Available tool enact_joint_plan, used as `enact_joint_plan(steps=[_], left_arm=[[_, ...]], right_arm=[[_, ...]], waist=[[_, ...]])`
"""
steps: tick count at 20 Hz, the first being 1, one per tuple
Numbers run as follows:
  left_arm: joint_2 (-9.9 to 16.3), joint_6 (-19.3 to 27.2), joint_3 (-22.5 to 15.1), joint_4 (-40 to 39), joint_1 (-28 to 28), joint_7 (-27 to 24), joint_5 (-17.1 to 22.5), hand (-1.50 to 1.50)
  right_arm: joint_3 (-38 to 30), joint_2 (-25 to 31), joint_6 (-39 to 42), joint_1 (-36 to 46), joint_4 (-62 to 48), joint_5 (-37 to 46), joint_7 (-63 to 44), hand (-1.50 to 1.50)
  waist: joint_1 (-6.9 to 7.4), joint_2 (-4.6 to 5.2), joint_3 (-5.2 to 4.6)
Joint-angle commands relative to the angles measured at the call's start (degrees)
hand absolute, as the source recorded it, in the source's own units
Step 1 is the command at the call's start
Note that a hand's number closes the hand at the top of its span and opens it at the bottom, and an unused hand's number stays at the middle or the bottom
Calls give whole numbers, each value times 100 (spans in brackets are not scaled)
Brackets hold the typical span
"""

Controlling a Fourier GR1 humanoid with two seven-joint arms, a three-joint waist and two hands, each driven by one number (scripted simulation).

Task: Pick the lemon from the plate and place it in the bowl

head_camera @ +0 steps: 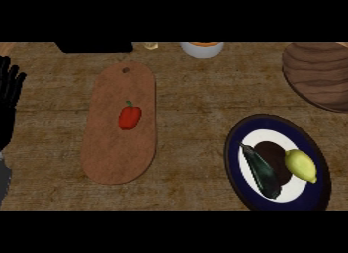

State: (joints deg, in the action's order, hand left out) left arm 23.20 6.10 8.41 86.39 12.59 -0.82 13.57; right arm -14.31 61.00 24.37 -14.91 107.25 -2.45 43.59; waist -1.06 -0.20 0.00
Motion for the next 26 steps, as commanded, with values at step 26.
enact_joint_plan(steps=[26], left_arm=[[-142, -408, 163, -317, 242, -147, -112, 0]], right_arm=[[2319, -225, -536, 1113, -1453, 3613, 324, -150]], waist=[[178, 37, 2]])
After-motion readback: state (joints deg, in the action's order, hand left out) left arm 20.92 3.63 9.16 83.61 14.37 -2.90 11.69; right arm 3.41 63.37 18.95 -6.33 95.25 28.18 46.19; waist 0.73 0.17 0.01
